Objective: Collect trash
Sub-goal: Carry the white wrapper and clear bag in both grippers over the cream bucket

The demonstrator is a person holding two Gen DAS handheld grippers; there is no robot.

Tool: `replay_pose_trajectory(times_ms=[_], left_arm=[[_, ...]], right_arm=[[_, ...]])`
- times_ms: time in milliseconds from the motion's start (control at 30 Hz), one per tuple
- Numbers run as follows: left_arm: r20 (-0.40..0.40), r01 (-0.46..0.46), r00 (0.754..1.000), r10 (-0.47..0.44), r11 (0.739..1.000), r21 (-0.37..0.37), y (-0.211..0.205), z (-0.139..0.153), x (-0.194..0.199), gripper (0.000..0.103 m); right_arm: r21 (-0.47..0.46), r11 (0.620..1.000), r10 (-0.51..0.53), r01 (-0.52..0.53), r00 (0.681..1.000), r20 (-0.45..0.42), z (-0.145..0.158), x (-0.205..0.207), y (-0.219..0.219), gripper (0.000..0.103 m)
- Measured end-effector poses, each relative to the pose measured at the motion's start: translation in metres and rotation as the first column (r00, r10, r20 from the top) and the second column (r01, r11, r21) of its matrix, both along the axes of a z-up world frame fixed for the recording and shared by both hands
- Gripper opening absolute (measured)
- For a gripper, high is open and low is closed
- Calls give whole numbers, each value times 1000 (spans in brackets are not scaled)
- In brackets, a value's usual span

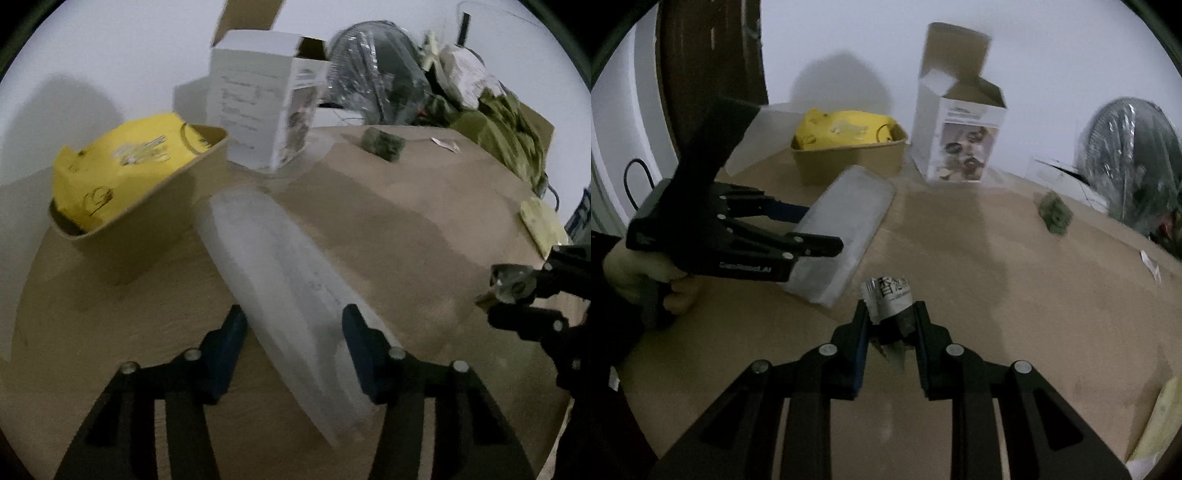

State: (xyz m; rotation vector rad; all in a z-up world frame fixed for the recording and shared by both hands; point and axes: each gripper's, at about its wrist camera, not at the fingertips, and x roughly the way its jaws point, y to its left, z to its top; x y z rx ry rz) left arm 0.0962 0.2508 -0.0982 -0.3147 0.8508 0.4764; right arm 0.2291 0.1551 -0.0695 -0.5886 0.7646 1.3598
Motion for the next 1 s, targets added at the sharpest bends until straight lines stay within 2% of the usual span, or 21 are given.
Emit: replay_pose_trajectory(times_ms=[133, 333, 467, 667, 1000], left_arm=[[1, 66, 998, -66, 996, 52, -20, 5, 10, 28], [49, 142, 988, -146, 986, 83, -48, 15, 13, 16], [98, 174, 979, -179, 983, 60, -57, 23, 9, 12], [187, 242, 954, -233, 970, -29, -66, 31, 4, 8], [238, 332, 915, -326, 943, 14, -107, 49, 4, 8]], right_arm=[[10, 999, -38, 39, 999, -24, 1, 8, -21, 21], [20, 992, -122, 123, 991, -54, -1, 16, -52, 21], [31, 985, -169, 171, 984, -53, 2, 18, -71, 21], [65, 968, -240, 242, 970, -41, 10, 15, -100, 21], [102, 932, -347, 349, 937, -33, 17, 3, -156, 21]])
